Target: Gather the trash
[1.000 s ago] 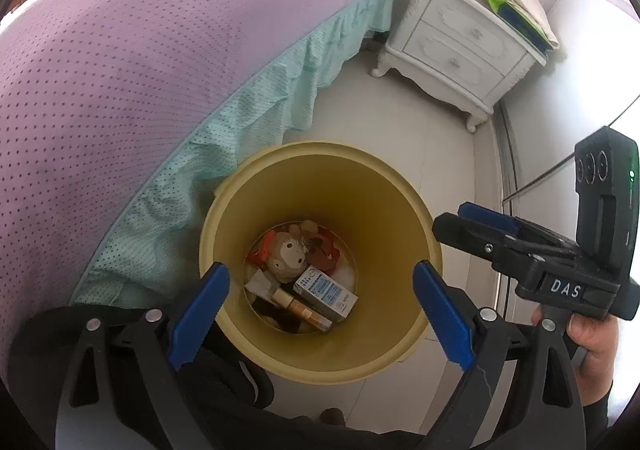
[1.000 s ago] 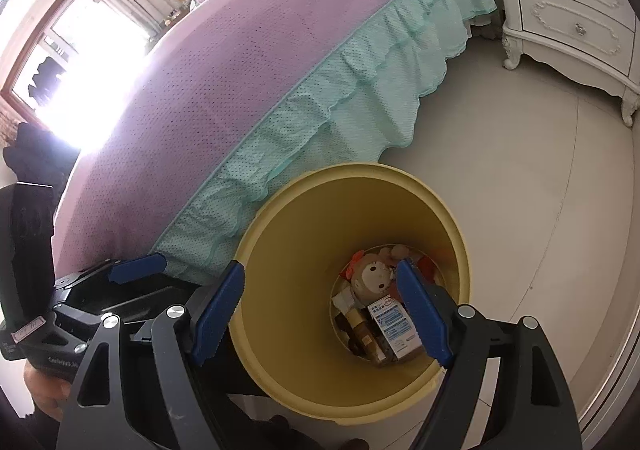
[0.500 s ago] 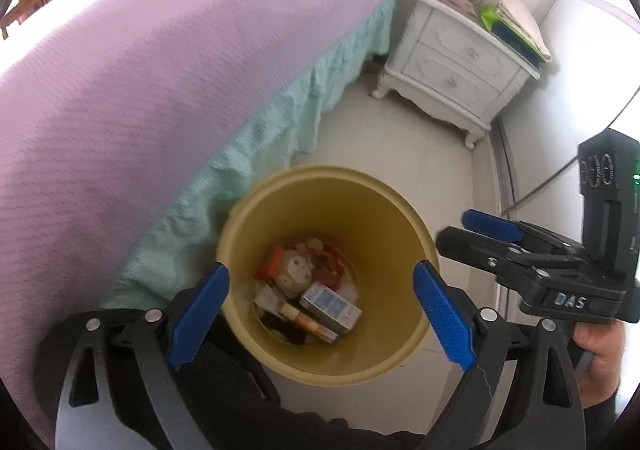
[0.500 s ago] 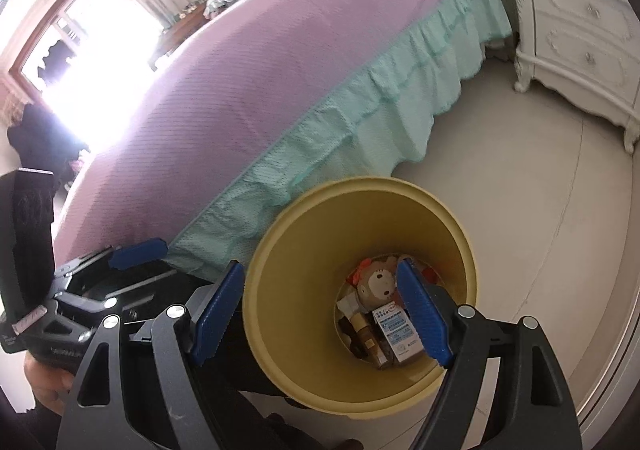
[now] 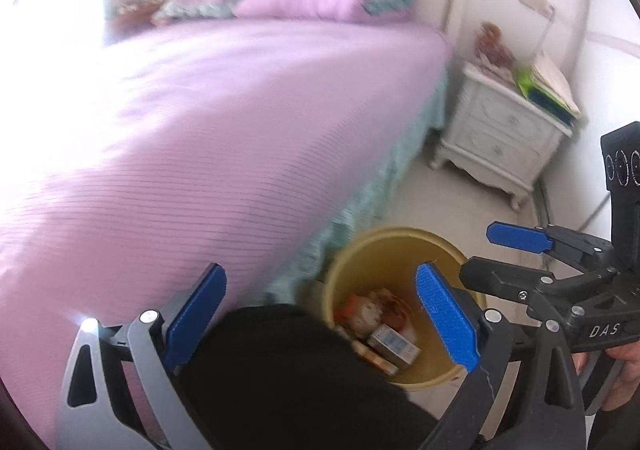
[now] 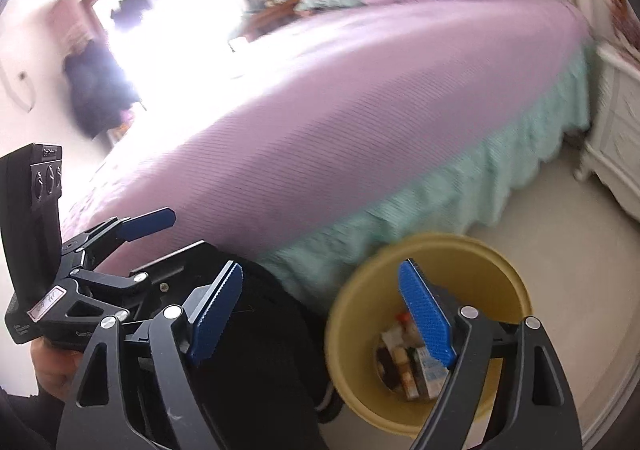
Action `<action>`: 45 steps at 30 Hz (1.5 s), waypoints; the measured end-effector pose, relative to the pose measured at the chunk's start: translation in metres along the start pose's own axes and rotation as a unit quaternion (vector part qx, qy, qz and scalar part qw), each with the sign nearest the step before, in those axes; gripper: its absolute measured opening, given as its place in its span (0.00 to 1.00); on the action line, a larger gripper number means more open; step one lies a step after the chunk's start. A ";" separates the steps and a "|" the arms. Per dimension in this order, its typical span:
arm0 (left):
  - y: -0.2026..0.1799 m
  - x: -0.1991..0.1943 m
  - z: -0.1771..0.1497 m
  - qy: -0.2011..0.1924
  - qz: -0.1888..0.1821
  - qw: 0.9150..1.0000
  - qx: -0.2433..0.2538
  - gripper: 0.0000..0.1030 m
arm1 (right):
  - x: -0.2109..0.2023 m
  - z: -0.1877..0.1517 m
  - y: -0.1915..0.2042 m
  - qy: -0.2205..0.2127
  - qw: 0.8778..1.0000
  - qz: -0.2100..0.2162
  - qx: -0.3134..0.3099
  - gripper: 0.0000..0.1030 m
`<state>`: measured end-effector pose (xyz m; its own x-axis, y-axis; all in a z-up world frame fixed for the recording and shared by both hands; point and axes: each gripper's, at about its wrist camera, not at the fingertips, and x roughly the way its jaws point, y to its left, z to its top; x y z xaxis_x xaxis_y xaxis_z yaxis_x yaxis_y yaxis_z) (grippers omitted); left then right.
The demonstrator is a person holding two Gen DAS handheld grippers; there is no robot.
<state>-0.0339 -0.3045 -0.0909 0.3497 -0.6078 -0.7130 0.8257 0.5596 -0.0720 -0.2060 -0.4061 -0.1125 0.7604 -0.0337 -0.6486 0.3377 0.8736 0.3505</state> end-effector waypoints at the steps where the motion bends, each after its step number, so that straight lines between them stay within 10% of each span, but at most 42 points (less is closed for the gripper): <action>1: 0.008 -0.009 -0.001 -0.011 0.011 1.000 -0.009 0.94 | 0.002 0.006 0.011 -0.004 1.000 0.010 -0.016 0.77; 12: 0.096 -0.102 -0.018 -0.094 0.172 0.976 -0.095 0.96 | 0.019 0.057 0.127 -0.067 0.984 0.111 -0.125 0.87; 27: 0.154 -0.191 -0.034 -0.148 0.358 0.910 -0.149 0.96 | 0.032 0.064 0.214 -0.072 0.963 0.188 -0.179 0.91; 31: 0.166 -0.197 -0.036 -0.148 0.356 0.907 -0.166 0.96 | 0.035 0.064 0.217 -0.071 0.965 0.183 -0.173 0.92; 37: 0.185 -0.205 -0.040 -0.155 0.410 0.879 -0.189 0.96 | 0.047 0.067 0.217 -0.057 0.969 0.178 -0.164 0.92; 45: 0.208 -0.213 -0.041 -0.172 0.399 0.875 -0.215 0.96 | 0.064 0.071 0.226 -0.044 0.970 0.169 -0.168 0.92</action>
<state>0.0453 -0.0350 0.0170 0.9119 -0.0196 -0.4099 0.0413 0.9982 0.0441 -0.0419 -0.2455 -0.0274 0.8459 0.2542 -0.4689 -0.1282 0.9502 0.2839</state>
